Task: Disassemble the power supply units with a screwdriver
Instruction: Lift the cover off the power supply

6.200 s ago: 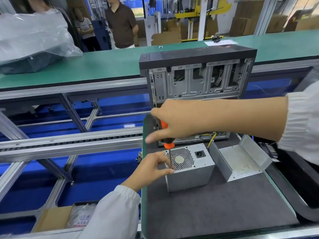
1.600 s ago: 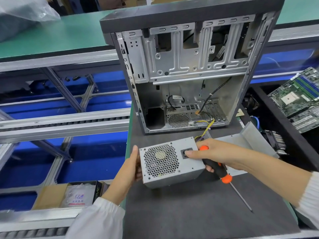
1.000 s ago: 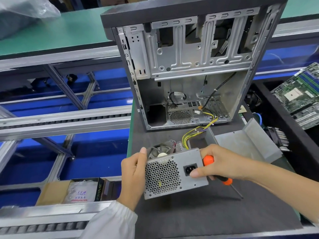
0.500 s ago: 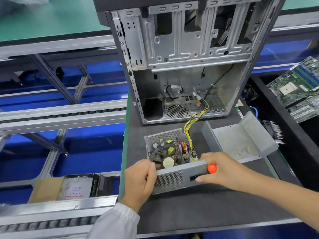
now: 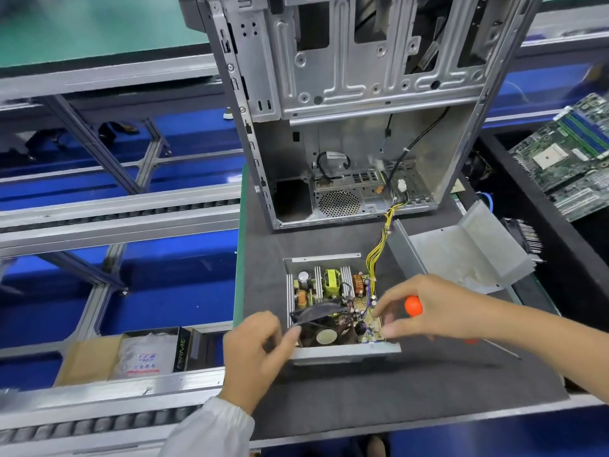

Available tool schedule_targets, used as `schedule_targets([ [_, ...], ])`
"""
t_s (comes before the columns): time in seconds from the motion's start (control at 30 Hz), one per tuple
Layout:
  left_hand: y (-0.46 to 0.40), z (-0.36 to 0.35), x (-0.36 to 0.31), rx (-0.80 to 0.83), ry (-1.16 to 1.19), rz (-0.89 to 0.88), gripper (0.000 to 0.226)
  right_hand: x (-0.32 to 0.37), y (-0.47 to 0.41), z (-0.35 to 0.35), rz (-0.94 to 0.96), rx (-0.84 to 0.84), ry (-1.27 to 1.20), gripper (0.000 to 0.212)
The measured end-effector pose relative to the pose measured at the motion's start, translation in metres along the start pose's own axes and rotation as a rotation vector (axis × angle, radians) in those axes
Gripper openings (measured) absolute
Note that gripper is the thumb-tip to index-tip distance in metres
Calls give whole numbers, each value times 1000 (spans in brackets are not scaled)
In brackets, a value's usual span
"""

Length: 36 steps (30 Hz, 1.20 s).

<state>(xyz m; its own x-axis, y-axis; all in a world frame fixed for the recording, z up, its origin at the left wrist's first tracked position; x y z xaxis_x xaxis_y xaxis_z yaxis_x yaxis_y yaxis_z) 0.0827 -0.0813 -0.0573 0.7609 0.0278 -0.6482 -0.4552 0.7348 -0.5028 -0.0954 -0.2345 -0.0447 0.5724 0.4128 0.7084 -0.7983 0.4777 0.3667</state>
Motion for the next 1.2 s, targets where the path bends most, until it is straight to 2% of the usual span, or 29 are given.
schedule_targets([
  [0.1,-13,7,12,43,-38,106,51,-3,-13,12,-29,-94,70,9],
  [0.2,-24,-13,1,292,-141,15,64,-7,-22,15,-104,-124,157,15],
  [0.23,-26,-17,-2,344,-142,-1,61,-8,-24,13,-120,-107,175,17],
  [0.3,-30,-23,-4,414,-49,29,42,-9,-26,7,-137,-79,186,18],
  [0.37,-35,-22,-1,400,150,147,22,-8,-28,3,-144,-71,179,18],
  [0.43,-43,-17,7,334,314,284,17,-8,-29,1,-134,-70,214,17],
  [0.63,-63,-25,16,337,445,463,19,-16,-33,-7,-112,-78,384,17],
  [0.73,-65,-33,23,330,571,563,8,-20,-34,-9,-106,-90,416,15],
  [0.9,-60,-41,35,379,649,681,40,-22,-34,-13,-118,-82,422,13],
  [1.0,-56,-43,44,409,683,779,53,-14,-35,-8,-96,-140,409,10],
  [1.2,-39,-50,60,385,840,1043,54,6,-42,4,-56,-271,345,12],
])
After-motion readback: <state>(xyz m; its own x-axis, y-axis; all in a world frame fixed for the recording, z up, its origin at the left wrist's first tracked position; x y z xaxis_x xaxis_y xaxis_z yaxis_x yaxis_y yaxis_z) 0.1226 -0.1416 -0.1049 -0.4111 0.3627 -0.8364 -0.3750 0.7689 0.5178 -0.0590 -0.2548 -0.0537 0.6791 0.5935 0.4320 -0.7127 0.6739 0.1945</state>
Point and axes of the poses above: each hand's wrist, its own y-axis away from the middle knuckle, its own z-axis out of the back of the hand, x = y × z, the point moved 8 cm from there along -y, towards the middle knuckle, and after that the axes turned 7 degrees about -x, right-handed, at the moved point
